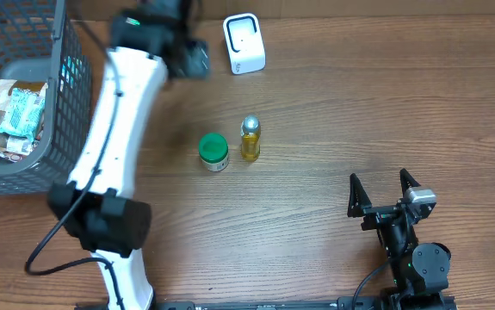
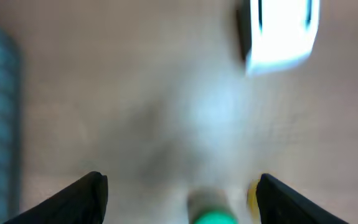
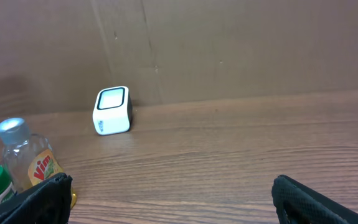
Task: Scan the item barcode
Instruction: 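Release the jar and move the left gripper back over the basket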
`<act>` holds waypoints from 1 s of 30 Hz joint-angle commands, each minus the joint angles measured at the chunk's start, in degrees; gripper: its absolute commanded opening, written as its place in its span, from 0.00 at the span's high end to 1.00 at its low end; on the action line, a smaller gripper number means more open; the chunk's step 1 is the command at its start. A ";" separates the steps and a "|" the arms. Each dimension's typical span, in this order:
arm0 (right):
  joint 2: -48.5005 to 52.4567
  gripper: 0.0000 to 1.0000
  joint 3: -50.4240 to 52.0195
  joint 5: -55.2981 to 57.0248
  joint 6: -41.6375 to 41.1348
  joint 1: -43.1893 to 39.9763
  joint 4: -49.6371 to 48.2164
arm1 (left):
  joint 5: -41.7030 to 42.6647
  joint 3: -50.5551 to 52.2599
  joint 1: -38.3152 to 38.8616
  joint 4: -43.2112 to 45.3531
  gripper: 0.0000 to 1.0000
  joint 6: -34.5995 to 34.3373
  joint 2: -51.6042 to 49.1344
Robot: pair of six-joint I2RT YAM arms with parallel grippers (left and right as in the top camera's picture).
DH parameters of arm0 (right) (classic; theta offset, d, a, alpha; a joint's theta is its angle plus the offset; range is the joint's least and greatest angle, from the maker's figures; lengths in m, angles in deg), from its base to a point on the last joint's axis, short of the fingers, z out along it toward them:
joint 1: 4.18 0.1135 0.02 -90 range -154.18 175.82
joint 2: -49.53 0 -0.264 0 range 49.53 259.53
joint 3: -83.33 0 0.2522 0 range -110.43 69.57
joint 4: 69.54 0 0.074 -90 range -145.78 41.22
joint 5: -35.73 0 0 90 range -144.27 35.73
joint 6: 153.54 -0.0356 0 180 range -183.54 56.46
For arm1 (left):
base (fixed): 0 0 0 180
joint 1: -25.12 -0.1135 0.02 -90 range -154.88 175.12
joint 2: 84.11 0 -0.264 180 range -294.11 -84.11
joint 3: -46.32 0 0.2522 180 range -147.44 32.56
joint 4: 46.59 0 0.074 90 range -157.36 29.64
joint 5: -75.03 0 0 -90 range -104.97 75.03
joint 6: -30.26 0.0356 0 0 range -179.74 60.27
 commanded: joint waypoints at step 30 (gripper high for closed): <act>-0.46 0.00 0.61 0.28 0.22 0.39 -0.37 | 16.35 -18.05 -38.58 10.56 0.23 25.16 -20.94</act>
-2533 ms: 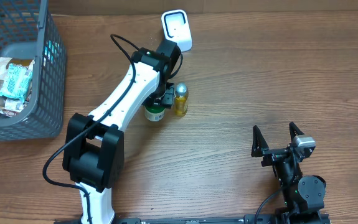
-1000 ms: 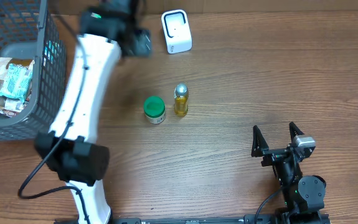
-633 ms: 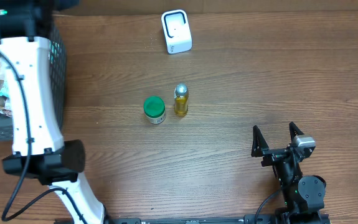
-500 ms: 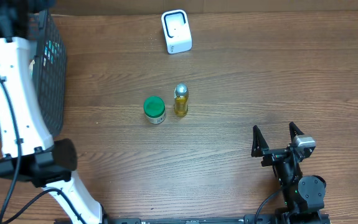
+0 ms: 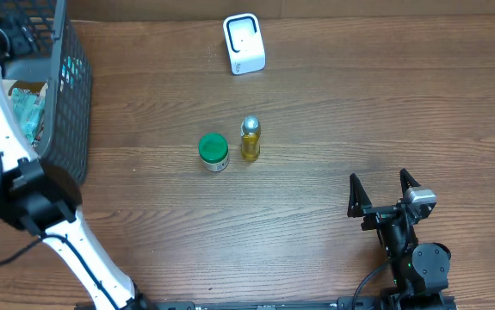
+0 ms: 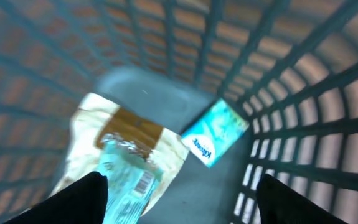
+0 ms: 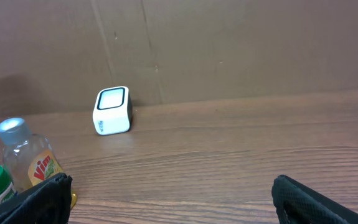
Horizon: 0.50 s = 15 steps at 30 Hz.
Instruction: Scan the item barcode
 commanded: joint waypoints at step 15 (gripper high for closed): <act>-0.46 0.00 0.61 0.31 0.22 0.39 -0.35 | 14.67 -0.70 -0.31 8.59 0.20 17.03 -15.91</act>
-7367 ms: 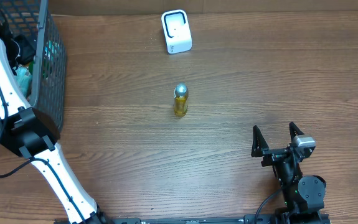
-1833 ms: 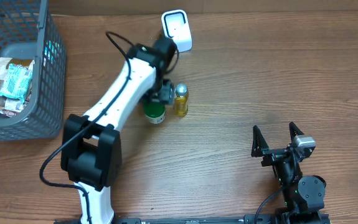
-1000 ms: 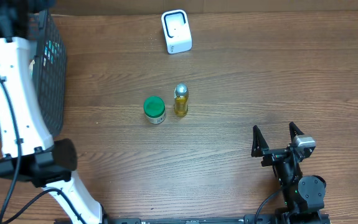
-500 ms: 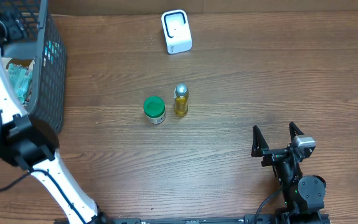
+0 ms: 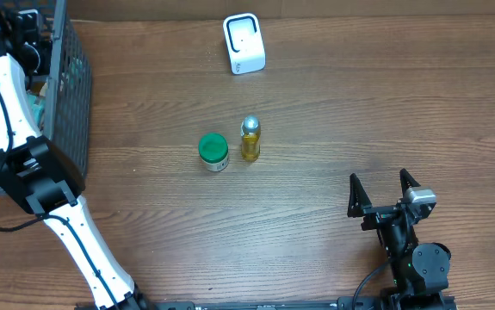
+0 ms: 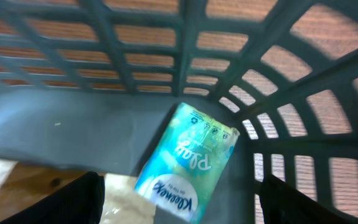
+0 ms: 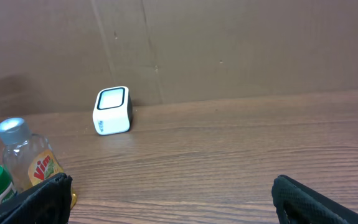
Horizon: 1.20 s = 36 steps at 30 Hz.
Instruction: Scan the item barcode
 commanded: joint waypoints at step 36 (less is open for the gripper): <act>-0.46 0.00 0.59 0.28 0.26 0.39 -0.31 | 8.50 -1.88 -1.11 -0.35 0.27 -2.01 -1.07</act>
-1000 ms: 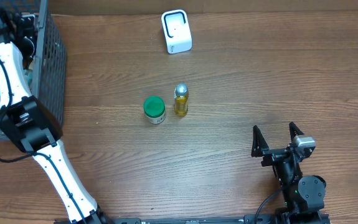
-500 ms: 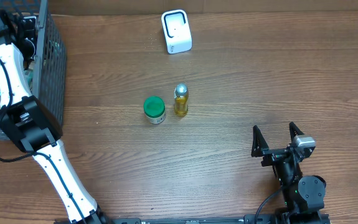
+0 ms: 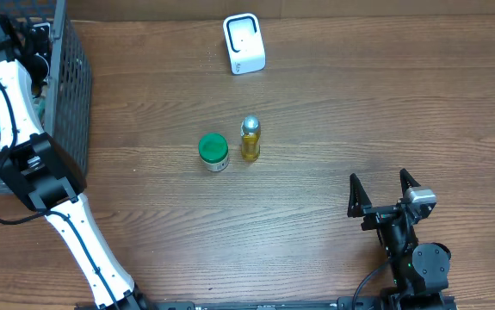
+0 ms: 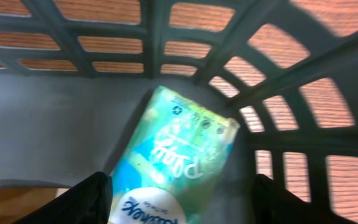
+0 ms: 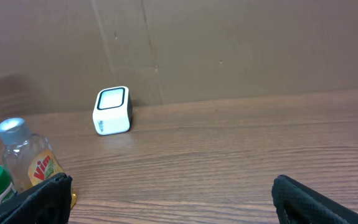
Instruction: Scan the item barcode
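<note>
A green-and-blue tissue pack (image 4: 174, 158) lies in the far corner of the dark mesh basket (image 3: 68, 90). My left gripper (image 4: 182, 196) is down inside the basket (image 4: 272, 56), open, with the near end of the pack between its fingers and not gripped. In the overhead view the left gripper (image 3: 34, 39) is at the basket's far right corner. The white barcode scanner (image 3: 244, 43) stands at the table's far edge and also shows as the scanner (image 5: 112, 110). My right gripper (image 3: 384, 191) rests open at the front right, holding nothing.
A green-capped jar (image 3: 213, 151) and a yellow bottle with a silver cap (image 3: 250, 138) stand mid-table; the bottle (image 5: 28, 163) is at the left of the right wrist view. More packets lie in the basket's near part. A cardboard wall (image 5: 228, 43) backs the table.
My left gripper has come closer to the tissue pack, which now fills more of the space between its open fingers. The right arm and the table items have not moved.
My left gripper was open over the table near the scanner. Then it was over the basket, looking down on the packets. Then it was low in the far corner above the tissue pack, and now it straddles the pack's end. The right arm stayed still.
</note>
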`<act>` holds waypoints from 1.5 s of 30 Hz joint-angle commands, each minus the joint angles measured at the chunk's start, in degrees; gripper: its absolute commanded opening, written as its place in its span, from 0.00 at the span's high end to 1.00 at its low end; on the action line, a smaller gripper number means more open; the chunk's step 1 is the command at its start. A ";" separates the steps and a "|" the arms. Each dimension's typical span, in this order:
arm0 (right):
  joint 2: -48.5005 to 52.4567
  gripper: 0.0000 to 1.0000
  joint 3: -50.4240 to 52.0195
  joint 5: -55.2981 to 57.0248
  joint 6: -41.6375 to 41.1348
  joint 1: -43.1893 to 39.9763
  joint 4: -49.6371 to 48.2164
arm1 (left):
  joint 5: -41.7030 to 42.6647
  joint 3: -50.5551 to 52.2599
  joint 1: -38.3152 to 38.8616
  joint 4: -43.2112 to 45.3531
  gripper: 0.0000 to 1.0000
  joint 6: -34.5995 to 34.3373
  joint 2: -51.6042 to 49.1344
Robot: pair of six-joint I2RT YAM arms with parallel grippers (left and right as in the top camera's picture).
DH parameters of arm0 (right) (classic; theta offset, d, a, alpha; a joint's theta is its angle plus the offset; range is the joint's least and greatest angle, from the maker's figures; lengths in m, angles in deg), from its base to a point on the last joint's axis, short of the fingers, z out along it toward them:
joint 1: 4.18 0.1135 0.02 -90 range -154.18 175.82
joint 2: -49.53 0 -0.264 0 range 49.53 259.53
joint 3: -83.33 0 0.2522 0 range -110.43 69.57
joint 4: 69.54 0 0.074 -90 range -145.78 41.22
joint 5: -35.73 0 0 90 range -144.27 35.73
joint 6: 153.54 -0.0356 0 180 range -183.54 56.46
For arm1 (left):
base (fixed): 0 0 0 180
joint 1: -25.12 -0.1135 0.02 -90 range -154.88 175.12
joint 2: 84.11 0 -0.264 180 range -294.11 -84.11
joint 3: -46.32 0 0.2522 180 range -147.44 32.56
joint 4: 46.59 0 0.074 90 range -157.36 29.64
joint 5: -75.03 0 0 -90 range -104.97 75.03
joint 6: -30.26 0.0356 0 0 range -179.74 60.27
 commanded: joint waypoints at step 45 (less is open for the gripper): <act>-0.46 0.00 0.61 0.28 0.24 0.37 -0.35 | -4.46 1.14 0.09 -4.70 0.96 -3.50 -5.79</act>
